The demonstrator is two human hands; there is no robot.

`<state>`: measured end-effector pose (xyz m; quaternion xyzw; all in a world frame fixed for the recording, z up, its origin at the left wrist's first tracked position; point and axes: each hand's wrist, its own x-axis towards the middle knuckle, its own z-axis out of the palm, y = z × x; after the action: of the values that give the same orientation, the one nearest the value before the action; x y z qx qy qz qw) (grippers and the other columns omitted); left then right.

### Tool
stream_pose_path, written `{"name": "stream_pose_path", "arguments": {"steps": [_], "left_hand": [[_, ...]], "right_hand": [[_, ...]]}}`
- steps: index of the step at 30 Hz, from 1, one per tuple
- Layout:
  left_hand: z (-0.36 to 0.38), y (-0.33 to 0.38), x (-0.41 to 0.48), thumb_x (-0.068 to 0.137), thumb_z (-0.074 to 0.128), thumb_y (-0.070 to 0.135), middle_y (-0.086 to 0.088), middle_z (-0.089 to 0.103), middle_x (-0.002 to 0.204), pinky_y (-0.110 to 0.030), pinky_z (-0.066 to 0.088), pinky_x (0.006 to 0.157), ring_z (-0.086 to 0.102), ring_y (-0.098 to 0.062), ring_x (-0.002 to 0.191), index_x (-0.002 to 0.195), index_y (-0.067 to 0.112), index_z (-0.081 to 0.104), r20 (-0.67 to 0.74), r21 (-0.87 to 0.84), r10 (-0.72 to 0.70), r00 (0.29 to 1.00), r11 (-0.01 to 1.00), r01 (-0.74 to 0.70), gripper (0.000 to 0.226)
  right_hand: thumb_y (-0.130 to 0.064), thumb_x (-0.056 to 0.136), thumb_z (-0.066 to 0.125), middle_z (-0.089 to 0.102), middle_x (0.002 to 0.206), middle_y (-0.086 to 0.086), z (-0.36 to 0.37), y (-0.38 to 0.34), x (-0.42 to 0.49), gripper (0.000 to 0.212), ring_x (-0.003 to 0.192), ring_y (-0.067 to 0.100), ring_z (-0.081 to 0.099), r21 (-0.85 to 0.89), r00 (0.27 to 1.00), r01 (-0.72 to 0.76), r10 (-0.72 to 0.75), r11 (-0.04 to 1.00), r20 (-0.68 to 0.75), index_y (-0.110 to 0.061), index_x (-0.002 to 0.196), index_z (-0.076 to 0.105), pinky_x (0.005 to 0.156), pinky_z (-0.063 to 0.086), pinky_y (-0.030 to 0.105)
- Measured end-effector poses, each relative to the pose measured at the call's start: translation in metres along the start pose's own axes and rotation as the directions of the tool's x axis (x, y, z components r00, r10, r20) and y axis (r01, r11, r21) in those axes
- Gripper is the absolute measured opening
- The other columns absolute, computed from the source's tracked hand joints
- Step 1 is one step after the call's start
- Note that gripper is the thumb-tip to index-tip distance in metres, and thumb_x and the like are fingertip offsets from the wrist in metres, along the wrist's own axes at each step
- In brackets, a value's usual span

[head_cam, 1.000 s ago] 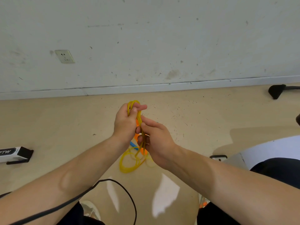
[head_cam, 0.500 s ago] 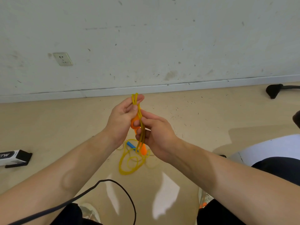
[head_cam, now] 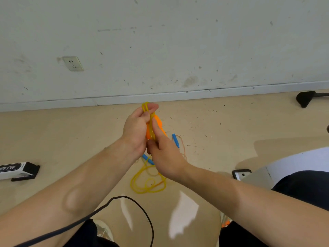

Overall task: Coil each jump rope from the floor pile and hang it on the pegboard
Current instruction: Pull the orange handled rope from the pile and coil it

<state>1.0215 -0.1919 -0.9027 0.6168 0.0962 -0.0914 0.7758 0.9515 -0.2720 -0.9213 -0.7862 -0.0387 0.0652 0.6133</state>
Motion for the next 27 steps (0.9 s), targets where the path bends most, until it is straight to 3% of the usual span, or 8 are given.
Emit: {"name": "stream_pose_path", "arguments": {"steps": [3, 6, 12, 16, 19, 22, 24, 27], "left_hand": [[0.000, 0.003, 0.001, 0.100, 0.051, 0.006, 0.005, 0.070, 0.123, -0.035, 0.050, 0.096, 0.063, -0.017, 0.106, 0.112, 0.016, 0.065, 0.013, -0.028, -0.042, 0.999, 0.999, 0.043, 0.021], [0.001, 0.002, 0.003, 0.094, 0.056, -0.003, 0.008, 0.073, 0.115, -0.030, 0.048, 0.094, 0.063, -0.012, 0.106, 0.119, 0.014, 0.064, -0.021, -0.015, -0.058, 0.998, 0.998, 0.057, 0.031], [-0.003, 0.002, 0.017, 0.092, 0.048, -0.010, 0.003, 0.074, 0.109, -0.044, 0.055, 0.090, 0.070, -0.026, 0.103, 0.098, 0.015, 0.064, -0.179, -0.011, -0.091, 0.980, 0.996, 0.090, 0.031], [0.000, 0.007, 0.021, 0.096, 0.044, -0.011, 0.002, 0.071, 0.109, -0.035, 0.054, 0.074, 0.071, -0.013, 0.068, 0.102, 0.013, 0.059, -0.199, -0.101, -0.115, 0.973, 0.990, 0.096, 0.029], [0.004, 0.002, 0.022, 0.095, 0.044, -0.011, 0.002, 0.071, 0.105, -0.033, 0.052, 0.069, 0.069, -0.021, 0.089, 0.105, 0.013, 0.058, -0.236, -0.115, -0.125, 0.964, 0.988, 0.100, 0.029], [0.002, 0.003, 0.025, 0.096, 0.046, -0.008, 0.005, 0.071, 0.100, -0.045, 0.055, 0.077, 0.068, -0.031, 0.108, 0.096, 0.018, 0.058, -0.284, -0.115, -0.106, 0.953, 0.990, 0.076, 0.028], [-0.001, 0.010, 0.029, 0.099, 0.048, -0.005, 0.005, 0.070, 0.099, -0.049, 0.057, 0.078, 0.067, -0.033, 0.111, 0.094, 0.019, 0.056, -0.273, -0.142, -0.094, 0.957, 0.988, 0.057, 0.026], [-0.012, 0.024, 0.035, 0.099, 0.050, -0.003, 0.004, 0.069, 0.100, -0.048, 0.060, 0.072, 0.066, -0.028, 0.113, 0.094, 0.018, 0.055, -0.226, -0.232, -0.123, 0.966, 0.970, 0.070, 0.022]], "right_hand": [[-0.006, 0.103, 0.034, 0.057, 0.092, -0.002, -0.003, -0.002, 0.002, 0.073, 0.058, -0.007, 0.053, -0.200, 0.998, 0.059, -0.058, 0.978, 0.012, -0.031, 0.159, -0.005, 0.053, 0.044, 0.014], [-0.004, 0.093, 0.039, 0.054, 0.078, 0.004, 0.000, 0.003, 0.005, 0.084, 0.064, 0.018, 0.056, -0.304, 0.998, 0.062, -0.051, 0.951, 0.043, -0.029, 0.158, -0.008, 0.064, 0.052, 0.047], [-0.023, 0.084, 0.054, 0.046, 0.114, 0.007, 0.006, 0.009, 0.000, 0.092, 0.092, 0.021, 0.051, -0.392, 0.985, 0.147, -0.096, 0.908, 0.147, -0.019, 0.157, -0.003, 0.074, 0.047, 0.040], [-0.015, 0.094, 0.049, 0.053, 0.116, 0.002, 0.013, 0.013, -0.007, 0.065, 0.094, 0.015, 0.052, -0.365, 0.984, 0.149, -0.174, 0.919, -0.035, -0.021, 0.153, 0.022, 0.073, 0.039, 0.030], [-0.024, 0.102, 0.042, 0.067, 0.101, -0.003, 0.014, 0.013, -0.006, 0.035, 0.088, 0.019, 0.062, -0.436, 0.974, 0.034, -0.127, 0.900, -0.188, -0.026, 0.136, 0.039, 0.068, 0.047, 0.038], [-0.031, 0.103, 0.037, 0.066, 0.086, 0.001, 0.005, 0.012, -0.004, 0.022, 0.077, 0.027, 0.062, -0.670, 0.981, 0.004, -0.132, 0.742, -0.141, -0.024, 0.123, 0.041, 0.064, 0.049, 0.041], [-0.033, 0.104, 0.035, 0.063, 0.080, 0.001, 0.003, 0.009, -0.007, 0.018, 0.073, 0.026, 0.060, -0.616, 0.989, 0.027, -0.109, 0.787, -0.096, -0.025, 0.117, 0.044, 0.061, 0.046, 0.038], [-0.037, 0.105, 0.035, 0.057, 0.071, -0.009, 0.000, 0.013, -0.010, 0.027, 0.072, 0.015, 0.059, -0.199, 0.997, -0.069, 0.064, 0.978, -0.032, -0.025, 0.102, 0.059, 0.061, 0.044, 0.034]]}}
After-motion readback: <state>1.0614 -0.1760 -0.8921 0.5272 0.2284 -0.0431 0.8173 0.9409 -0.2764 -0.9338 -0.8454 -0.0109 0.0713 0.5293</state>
